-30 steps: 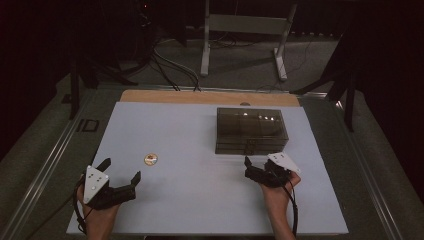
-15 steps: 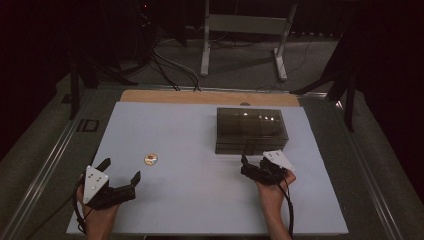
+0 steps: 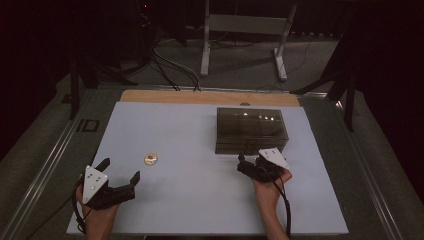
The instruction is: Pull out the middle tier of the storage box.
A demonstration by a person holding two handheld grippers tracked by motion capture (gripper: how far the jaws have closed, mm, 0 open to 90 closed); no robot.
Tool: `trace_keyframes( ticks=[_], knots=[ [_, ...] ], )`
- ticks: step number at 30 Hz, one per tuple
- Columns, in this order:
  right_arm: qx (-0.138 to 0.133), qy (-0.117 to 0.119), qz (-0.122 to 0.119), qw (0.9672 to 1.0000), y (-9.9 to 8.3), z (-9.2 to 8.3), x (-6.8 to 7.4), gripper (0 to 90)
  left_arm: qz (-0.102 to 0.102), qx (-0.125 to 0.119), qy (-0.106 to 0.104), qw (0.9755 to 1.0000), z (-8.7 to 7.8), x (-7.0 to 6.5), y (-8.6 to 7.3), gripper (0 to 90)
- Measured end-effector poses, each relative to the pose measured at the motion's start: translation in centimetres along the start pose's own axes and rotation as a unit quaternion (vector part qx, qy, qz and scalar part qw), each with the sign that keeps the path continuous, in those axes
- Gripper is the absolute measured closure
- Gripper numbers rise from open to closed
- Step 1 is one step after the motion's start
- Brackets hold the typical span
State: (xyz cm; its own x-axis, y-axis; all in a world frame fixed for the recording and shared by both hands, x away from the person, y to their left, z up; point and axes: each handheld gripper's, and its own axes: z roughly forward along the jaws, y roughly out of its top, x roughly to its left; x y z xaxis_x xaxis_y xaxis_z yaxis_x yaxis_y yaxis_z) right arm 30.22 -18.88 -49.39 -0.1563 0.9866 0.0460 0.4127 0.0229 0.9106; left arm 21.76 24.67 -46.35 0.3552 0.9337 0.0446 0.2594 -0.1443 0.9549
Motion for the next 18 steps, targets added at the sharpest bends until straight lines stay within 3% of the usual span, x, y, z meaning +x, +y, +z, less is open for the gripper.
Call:
trace_keyframes(
  ticks=[9, 18],
  knots=[
    [-0.004, -0.011, -0.001, 0.9999, -0.2, 0.8, 0.5, 0.1, -0.001, -0.001, 0.002, 1.0000, 0.0, 0.1, 0.0, 0.7],
    [-0.005, -0.033, -0.001, 0.9994, -0.3, 1.4, 0.8, 5.7, -0.004, -0.002, 0.003, 1.0000, -0.1, 0.1, 0.0, 0.7]
  ],
)
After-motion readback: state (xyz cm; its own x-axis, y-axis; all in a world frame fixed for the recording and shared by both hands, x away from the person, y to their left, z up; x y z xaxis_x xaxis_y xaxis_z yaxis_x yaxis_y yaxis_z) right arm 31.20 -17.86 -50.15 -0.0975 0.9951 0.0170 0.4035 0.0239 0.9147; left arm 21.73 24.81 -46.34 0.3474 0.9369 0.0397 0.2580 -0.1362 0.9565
